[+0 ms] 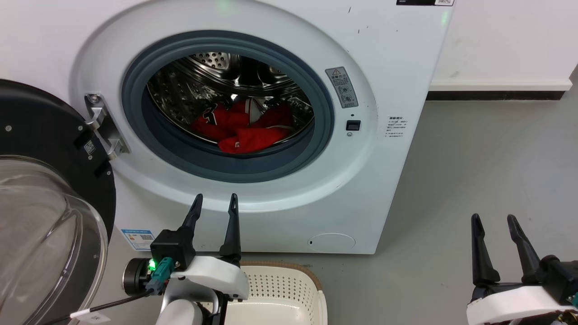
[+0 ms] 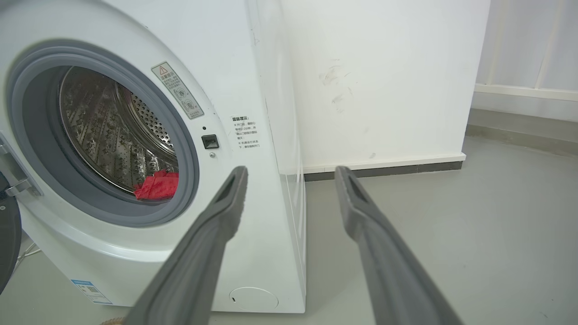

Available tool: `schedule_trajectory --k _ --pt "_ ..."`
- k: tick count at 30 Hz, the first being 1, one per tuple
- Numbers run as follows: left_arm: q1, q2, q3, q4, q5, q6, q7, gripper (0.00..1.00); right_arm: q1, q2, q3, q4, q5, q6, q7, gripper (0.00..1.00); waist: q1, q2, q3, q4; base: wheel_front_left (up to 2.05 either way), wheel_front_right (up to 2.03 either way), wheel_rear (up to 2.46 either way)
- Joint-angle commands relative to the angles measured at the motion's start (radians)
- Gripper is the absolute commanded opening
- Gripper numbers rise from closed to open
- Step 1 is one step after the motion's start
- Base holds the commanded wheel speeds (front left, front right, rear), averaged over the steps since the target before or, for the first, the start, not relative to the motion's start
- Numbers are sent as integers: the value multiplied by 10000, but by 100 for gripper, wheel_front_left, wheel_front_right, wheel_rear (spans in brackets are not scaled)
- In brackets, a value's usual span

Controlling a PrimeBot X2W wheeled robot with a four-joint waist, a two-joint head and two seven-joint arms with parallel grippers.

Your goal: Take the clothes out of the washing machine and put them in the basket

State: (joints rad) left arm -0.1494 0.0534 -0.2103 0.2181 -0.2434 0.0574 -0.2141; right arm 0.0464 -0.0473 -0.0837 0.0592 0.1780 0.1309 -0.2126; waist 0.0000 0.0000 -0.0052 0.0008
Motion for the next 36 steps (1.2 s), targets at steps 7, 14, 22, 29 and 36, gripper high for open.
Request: schedule_trajectory --k 7,14,22,29,36 --pt "14 45 71 80 625 56 -191 100 137 -51 -58 77 -612 -3 -150 100 0 0 -27 3 0 0 0" --pt "72 28 122 280 1088 105 -314 100 204 -51 -41 111 -1040 -3 -209 100 0 0 -51 -3 0 0 0" --pt "132 4 228 401 1552 241 -472 100 268 -50 -81 67 -1567 -3 -265 100 0 0 -58 38 0 0 0" --pt "189 -11 318 419 1767 294 -526 100 278 -51 -145 106 -1793 -3 -242 100 0 0 -32 64 0 0 0" --pt "199 -23 351 427 1710 263 -516 100 268 -51 -167 178 -1698 -3 -206 100 0 0 -8 93 0 0 0"
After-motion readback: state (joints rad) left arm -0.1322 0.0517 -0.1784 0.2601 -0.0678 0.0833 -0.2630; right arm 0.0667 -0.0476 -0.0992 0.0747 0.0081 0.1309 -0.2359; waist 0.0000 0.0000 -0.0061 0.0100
